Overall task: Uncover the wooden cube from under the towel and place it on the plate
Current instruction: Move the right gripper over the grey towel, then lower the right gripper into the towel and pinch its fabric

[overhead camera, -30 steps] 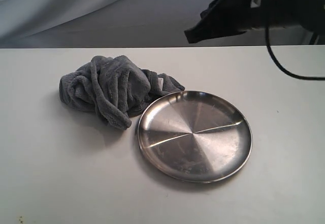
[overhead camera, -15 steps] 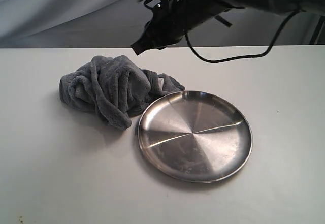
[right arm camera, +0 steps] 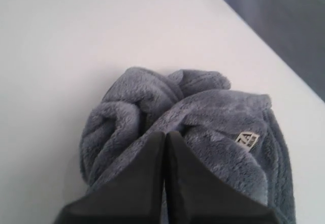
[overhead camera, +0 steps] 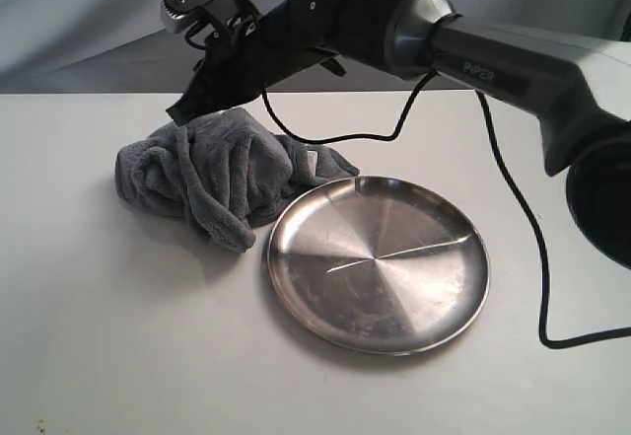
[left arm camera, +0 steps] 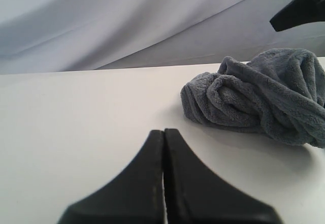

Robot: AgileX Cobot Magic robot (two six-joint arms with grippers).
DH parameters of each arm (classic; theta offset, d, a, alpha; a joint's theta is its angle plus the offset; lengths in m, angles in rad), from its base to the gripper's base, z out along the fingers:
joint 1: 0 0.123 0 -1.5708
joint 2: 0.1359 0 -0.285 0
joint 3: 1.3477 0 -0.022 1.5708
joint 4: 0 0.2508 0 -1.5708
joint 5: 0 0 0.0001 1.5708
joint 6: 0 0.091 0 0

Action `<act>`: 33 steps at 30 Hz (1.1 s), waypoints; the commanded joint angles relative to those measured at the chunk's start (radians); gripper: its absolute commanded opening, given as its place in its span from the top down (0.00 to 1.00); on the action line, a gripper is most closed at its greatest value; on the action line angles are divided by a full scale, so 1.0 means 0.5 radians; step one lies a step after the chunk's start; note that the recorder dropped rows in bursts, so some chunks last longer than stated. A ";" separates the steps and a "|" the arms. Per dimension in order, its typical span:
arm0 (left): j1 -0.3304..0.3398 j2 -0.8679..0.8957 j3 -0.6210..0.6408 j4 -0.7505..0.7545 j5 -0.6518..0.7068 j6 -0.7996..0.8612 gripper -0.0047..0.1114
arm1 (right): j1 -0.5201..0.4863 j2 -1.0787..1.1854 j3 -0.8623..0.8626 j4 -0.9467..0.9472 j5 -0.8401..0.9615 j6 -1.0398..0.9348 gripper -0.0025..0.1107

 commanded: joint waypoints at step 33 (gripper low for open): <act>-0.010 -0.008 0.010 0.000 -0.014 -0.008 0.96 | -0.017 -0.108 0.004 0.274 0.841 -0.345 0.98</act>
